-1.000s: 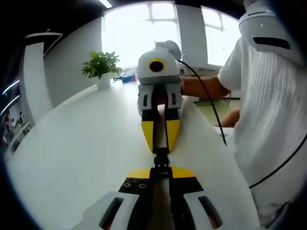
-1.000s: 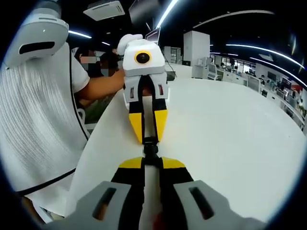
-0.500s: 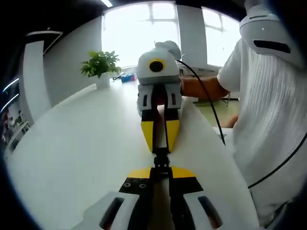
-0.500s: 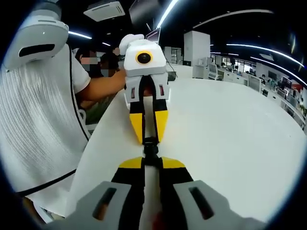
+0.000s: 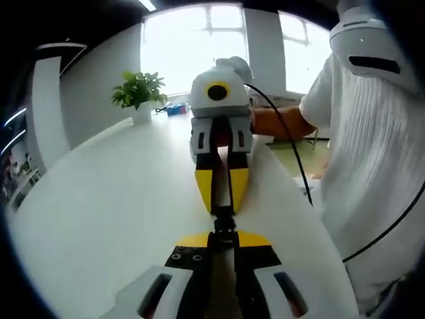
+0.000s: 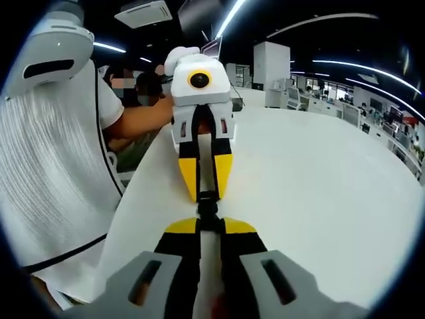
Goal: Snap the two parts of the plastic buckle together until the buckle closes and remains connected.
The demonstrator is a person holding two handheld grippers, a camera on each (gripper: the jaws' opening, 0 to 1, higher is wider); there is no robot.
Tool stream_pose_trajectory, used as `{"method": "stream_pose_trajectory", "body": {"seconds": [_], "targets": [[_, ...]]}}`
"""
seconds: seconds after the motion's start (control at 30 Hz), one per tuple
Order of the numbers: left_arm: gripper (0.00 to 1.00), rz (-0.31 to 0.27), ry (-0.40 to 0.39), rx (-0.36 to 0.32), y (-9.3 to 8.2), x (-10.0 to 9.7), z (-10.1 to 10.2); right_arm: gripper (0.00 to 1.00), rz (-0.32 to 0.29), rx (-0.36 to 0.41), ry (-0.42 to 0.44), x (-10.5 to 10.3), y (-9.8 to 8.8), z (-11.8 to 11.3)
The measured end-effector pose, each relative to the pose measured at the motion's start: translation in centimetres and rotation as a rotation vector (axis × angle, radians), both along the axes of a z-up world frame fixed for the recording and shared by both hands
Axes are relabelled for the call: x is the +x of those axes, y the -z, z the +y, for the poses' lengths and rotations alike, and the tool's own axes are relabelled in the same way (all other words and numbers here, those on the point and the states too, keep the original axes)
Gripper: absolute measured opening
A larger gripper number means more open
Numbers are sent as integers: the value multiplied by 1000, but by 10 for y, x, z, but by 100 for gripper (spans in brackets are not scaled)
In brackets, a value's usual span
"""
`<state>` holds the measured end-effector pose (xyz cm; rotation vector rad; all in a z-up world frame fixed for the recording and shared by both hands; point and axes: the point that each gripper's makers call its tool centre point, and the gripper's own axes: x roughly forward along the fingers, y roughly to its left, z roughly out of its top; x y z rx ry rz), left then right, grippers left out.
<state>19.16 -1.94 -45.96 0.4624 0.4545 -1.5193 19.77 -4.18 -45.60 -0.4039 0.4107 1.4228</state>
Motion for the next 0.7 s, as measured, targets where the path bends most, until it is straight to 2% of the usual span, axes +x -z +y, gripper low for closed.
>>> {"method": "stream_pose_trajectory", "body": {"seconds": [0.37,0.43,0.47,0.53,0.7], "targets": [[9,-20,-61,-21,0,-1,0,10,-11,-22,99,2,1,0],[9,-23,-63,-19,0,-1,0,9,-18,-28,103,3,1,-1],[9,-22,-66,-18,0,-1,0,9,-17,-31,104,12,2,-8],[9,-24,-60,-19,0,-1,0,9,-15,-29,97,16,3,-11],[9,-23,-45,-23,0,-1,0,9,-17,-22,69,13,3,-10]]}}
